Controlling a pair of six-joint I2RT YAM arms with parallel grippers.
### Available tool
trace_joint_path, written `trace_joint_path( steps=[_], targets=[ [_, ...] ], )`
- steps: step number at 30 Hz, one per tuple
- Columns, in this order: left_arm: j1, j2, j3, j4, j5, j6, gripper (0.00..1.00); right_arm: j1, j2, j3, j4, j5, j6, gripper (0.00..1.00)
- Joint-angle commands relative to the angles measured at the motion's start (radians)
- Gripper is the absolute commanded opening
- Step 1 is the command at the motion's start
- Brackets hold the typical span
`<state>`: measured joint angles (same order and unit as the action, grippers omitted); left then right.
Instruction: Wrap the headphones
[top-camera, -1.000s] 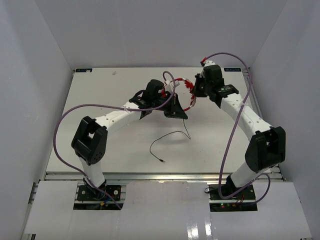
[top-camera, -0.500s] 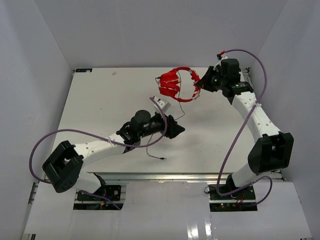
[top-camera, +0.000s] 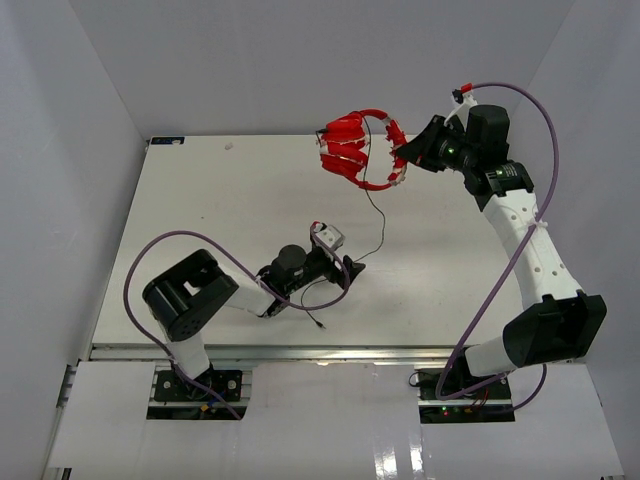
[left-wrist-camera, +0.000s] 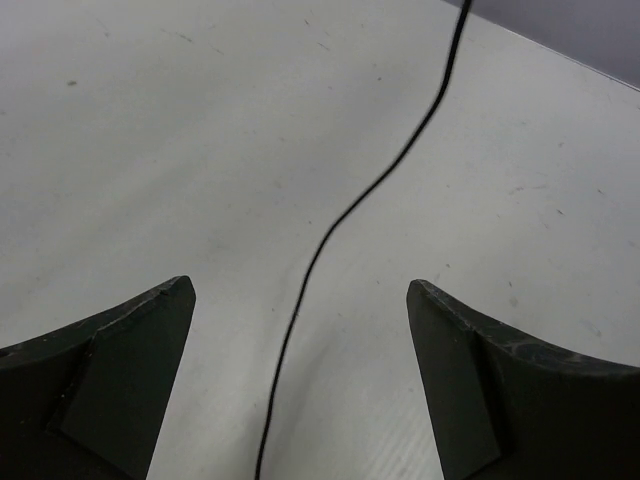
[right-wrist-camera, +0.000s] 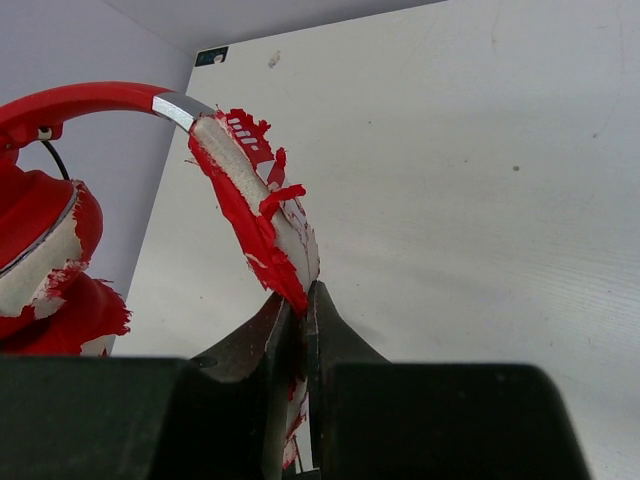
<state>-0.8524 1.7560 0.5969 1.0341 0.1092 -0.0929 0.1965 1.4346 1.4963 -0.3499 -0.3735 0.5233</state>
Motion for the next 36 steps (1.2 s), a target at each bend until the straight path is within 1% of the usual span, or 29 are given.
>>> trace_joint_path(
  steps=[1,4,5,7,9,10,11,13,15,16,17,19,22,23,25,27,29,31,32,34,35,36],
  targets=[
    [0.001,0.093,0.149,-0.003,-0.046,0.143,0.98,-0.003,-0.053,0.047,0.039,-0.104,0.044,0.08],
    [0.001,0.148,0.227,-0.062,-0.002,0.184,0.96,-0.005,-0.068,0.042,0.04,-0.116,0.043,0.08],
    [0.001,0.159,0.258,-0.068,0.07,0.186,0.95,-0.007,-0.073,0.041,0.04,-0.122,0.043,0.08],
    [0.001,0.176,0.279,-0.087,0.169,0.18,0.92,-0.016,-0.077,0.039,0.04,-0.127,0.041,0.08],
    [0.001,0.181,0.294,-0.1,0.257,0.168,0.88,-0.023,-0.078,0.038,0.039,-0.13,0.035,0.08],
    [0.002,0.183,0.294,-0.108,0.269,0.163,0.86,-0.026,-0.076,0.038,0.038,-0.136,0.035,0.08],
    [0.003,0.188,0.298,-0.122,0.28,0.158,0.79,-0.028,-0.074,0.038,0.039,-0.141,0.037,0.08],
    [0.01,0.198,0.306,-0.132,0.305,0.135,0.62,-0.029,-0.07,0.039,0.04,-0.145,0.039,0.08],
    [0.016,0.198,0.285,-0.101,0.322,0.114,0.62,-0.03,-0.068,0.041,0.04,-0.141,0.033,0.08],
    [0.017,0.2,0.282,-0.106,0.322,0.113,0.6,-0.032,-0.068,0.04,0.041,-0.145,0.032,0.08],
    [0.018,0.205,0.284,-0.121,0.32,0.114,0.55,-0.036,-0.07,0.039,0.042,-0.153,0.032,0.08],
    [0.032,0.221,0.31,-0.175,0.319,0.114,0.29,-0.04,-0.076,0.034,0.054,-0.176,0.04,0.08],
    [0.051,0.258,0.32,-0.176,0.333,0.081,0.21,-0.046,-0.089,0.024,0.073,-0.234,0.045,0.08],
    [0.058,0.267,0.318,-0.166,0.345,0.059,0.17,-0.048,-0.094,0.018,0.081,-0.263,0.044,0.08],
    [0.07,0.287,0.311,-0.145,0.373,0.035,0.05,-0.053,-0.107,0.004,0.101,-0.324,0.038,0.08],
    [0.095,0.296,0.294,-0.114,0.405,-0.008,0.0,-0.063,-0.119,-0.015,0.127,-0.389,0.029,0.08],
    [0.123,0.293,0.269,-0.102,0.434,-0.024,0.0,-0.069,-0.135,-0.053,0.174,-0.496,-0.024,0.08],
    [0.152,0.269,0.253,-0.107,0.467,-0.058,0.0,-0.071,-0.158,-0.079,0.178,-0.531,-0.145,0.08],
    [0.183,0.242,0.241,-0.125,0.499,-0.078,0.0,-0.071,-0.174,-0.081,0.138,-0.514,-0.269,0.08],
    [0.238,0.19,0.226,-0.174,0.571,-0.101,0.0,-0.068,-0.195,-0.078,0.007,-0.416,-0.482,0.08],
    [0.287,0.152,0.234,-0.233,0.611,-0.113,0.0,-0.067,-0.205,-0.087,-0.03,-0.391,-0.612,0.08],
    [0.332,0.131,0.256,-0.284,0.671,-0.122,0.0,-0.067,-0.213,-0.103,-0.078,-0.361,-0.698,0.08]
  ],
)
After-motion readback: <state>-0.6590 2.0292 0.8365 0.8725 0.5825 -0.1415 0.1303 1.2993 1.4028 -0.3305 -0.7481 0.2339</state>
